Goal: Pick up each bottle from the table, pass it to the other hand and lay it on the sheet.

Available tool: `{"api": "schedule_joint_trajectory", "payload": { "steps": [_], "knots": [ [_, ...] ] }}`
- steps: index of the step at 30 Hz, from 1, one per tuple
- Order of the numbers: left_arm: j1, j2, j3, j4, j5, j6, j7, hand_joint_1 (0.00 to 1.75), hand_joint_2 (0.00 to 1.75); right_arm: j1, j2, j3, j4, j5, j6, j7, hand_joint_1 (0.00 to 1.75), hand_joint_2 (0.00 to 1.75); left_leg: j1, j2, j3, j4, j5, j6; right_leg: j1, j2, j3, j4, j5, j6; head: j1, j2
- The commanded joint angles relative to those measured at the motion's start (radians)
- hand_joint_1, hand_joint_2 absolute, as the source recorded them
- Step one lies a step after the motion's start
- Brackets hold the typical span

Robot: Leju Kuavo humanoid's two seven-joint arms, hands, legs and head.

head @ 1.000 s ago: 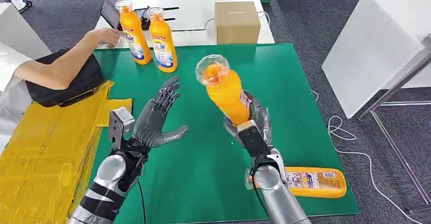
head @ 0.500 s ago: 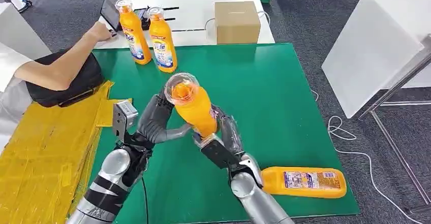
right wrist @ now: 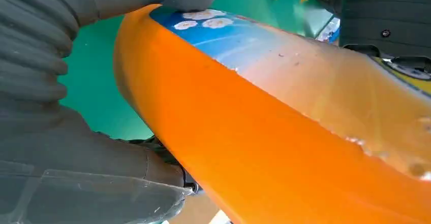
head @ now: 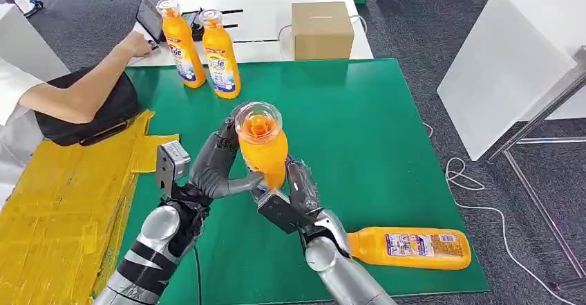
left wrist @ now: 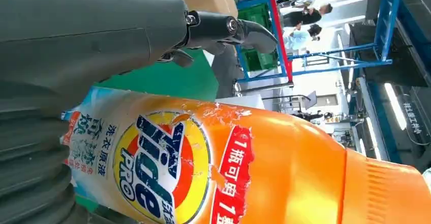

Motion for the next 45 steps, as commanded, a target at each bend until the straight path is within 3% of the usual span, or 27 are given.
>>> {"api": "schedule_joint_trajectory", "payload": {
  "steps": [1,2,3,4,6,7,8,9,29,45],
  "knots": [
    [-0.06,-0.028,-0.016,0.072,0.004,0.039,-0.003,0.66,1.75,0.002,-0.035,0.069,0.052,0.008,-0.009,-0.006,1.75,1.75,0.001,-0.003,0.002,-0.001,0.0,0.0,0.001,-0.004,0.004,-0.002,0.0,0.001,0.0,0.0],
    [-0.059,-0.029,-0.018,0.071,0.001,0.045,-0.005,1.47,1.75,0.005,-0.038,0.068,0.05,0.007,-0.01,-0.006,1.75,1.75,0.001,-0.004,0.002,-0.001,0.0,0.0,0.001,-0.004,0.003,-0.002,0.0,0.001,0.0,0.0],
    [-0.056,-0.03,-0.02,0.068,-0.006,0.058,-0.008,1.66,1.75,0.008,-0.042,0.065,0.045,0.006,-0.01,-0.006,1.75,1.75,0.001,-0.004,0.001,-0.001,0.0,0.0,0.001,-0.004,0.003,-0.002,0.0,0.001,0.0,0.0],
    [-0.054,-0.03,-0.021,0.068,-0.01,0.067,-0.01,1.75,1.75,0.009,-0.043,0.063,0.044,0.006,-0.011,-0.006,1.75,1.75,0.001,-0.003,0.001,-0.001,0.0,0.0,0.001,-0.003,0.002,-0.001,0.0,0.001,0.0,0.0],
    [-0.051,-0.03,-0.021,0.067,-0.017,0.082,-0.014,1.75,1.75,0.011,-0.044,0.059,0.042,0.008,-0.014,-0.004,1.75,1.75,0.001,-0.004,0.003,-0.002,0.0,0.0,0.001,-0.004,0.005,-0.003,0.0,0.001,0.0,0.0],
    [-0.052,-0.031,-0.023,0.068,-0.027,0.096,-0.016,1.61,1.75,0.012,-0.045,0.059,0.042,0.01,-0.014,-0.002,1.75,1.75,0.001,-0.004,0.002,-0.001,0.0,0.0,0.001,-0.004,0.004,-0.003,-0.001,0.001,0.0,0.0],
    [-0.052,-0.033,-0.025,0.068,-0.034,0.107,-0.018,0.35,1.75,0.013,-0.046,0.058,0.042,0.01,-0.014,-0.002,1.75,1.75,0.001,-0.003,0.002,-0.001,0.0,0.0,0.001,-0.004,0.003,-0.002,-0.001,0.001,0.0,0.0],
    [-0.052,-0.033,-0.027,0.069,-0.039,0.113,-0.019,0.0,1.75,0.013,-0.046,0.057,0.043,0.01,-0.016,-0.002,1.75,1.75,0.0,-0.003,0.001,-0.001,0.0,0.0,0.0,-0.003,0.002,-0.001,0.0,0.001,0.0,0.0],
    [-0.037,-0.048,-0.104,0.077,-0.146,0.173,-0.027,0.0,1.75,0.005,-0.044,0.037,0.04,0.014,-0.036,0.012,1.75,1.75,0.0,-0.002,0.001,-0.001,0.0,0.0,0.0,-0.003,0.002,-0.001,0.0,0.001,0.0,0.0],
    [-0.017,-0.041,-0.155,0.047,-0.09,0.076,-0.011,0.0,1.75,0.002,-0.044,0.026,0.046,0.013,-0.039,0.016,1.75,1.75,0.0,-0.002,0.001,-0.001,0.0,0.0,0.001,-0.002,0.002,-0.002,0.0,0.001,0.0,0.0]
  ]
}}
